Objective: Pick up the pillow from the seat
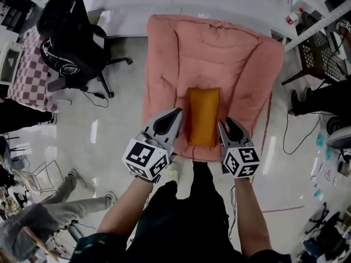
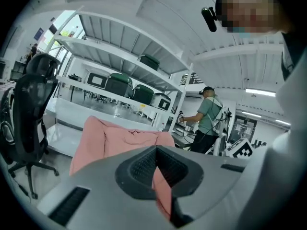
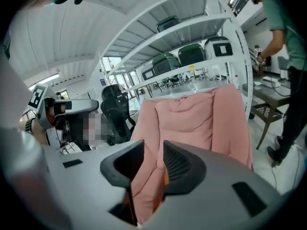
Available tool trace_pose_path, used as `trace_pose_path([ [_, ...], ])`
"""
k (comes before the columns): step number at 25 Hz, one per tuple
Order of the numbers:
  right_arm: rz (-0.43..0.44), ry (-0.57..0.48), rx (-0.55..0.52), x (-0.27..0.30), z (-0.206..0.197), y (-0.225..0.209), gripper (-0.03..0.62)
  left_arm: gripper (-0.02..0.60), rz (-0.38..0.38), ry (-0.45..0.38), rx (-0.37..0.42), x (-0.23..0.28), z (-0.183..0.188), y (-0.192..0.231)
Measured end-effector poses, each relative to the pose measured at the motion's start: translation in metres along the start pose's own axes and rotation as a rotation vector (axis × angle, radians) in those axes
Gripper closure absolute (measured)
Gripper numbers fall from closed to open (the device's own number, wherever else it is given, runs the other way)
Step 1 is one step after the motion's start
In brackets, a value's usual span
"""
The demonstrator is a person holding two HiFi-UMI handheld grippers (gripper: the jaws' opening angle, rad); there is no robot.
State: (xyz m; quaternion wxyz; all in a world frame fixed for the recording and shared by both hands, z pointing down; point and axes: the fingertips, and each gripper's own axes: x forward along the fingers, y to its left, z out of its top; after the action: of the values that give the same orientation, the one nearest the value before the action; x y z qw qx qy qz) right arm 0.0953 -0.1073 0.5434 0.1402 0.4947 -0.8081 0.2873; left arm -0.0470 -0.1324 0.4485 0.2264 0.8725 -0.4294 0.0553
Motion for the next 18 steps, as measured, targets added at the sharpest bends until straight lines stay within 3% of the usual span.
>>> trace_pose_path([
  [10, 0.026, 0.286, 0.147, 0.121, -0.153, -0.094, 0.361, 0.577, 0.028, 0.166, -0.069, 0.089, -0.100, 0.040],
  [18, 0.031, 0.446, 0.223, 0.176, -0.250, -0.145, 0.333, 0.577, 0.050, 0.273, -0.094, 0.122, -0.162, 0.053],
])
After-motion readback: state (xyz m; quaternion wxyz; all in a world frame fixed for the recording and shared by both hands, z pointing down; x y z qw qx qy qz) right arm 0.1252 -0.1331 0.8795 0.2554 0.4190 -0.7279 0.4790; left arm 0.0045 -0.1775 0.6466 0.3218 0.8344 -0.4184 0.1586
